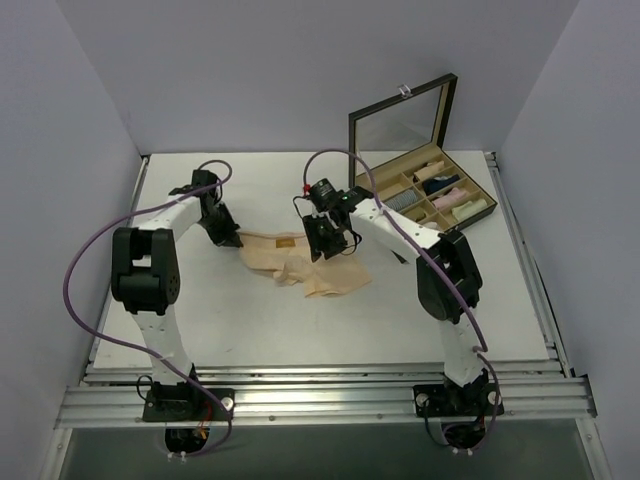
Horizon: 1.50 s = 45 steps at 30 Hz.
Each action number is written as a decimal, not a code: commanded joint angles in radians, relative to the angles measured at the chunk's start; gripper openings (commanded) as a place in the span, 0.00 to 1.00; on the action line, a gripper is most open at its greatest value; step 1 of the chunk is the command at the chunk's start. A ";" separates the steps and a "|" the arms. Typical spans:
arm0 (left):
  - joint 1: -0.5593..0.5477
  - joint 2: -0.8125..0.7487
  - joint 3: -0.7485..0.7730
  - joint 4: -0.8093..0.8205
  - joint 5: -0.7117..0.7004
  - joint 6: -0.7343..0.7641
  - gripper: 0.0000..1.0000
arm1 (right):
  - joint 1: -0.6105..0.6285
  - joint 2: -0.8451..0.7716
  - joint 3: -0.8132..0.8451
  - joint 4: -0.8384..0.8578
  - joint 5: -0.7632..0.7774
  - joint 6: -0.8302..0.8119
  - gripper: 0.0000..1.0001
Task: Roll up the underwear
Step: Flatten the underwear
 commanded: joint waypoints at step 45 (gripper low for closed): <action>0.007 -0.054 -0.012 -0.145 -0.132 -0.053 0.02 | 0.161 -0.084 -0.207 0.362 0.060 0.052 0.35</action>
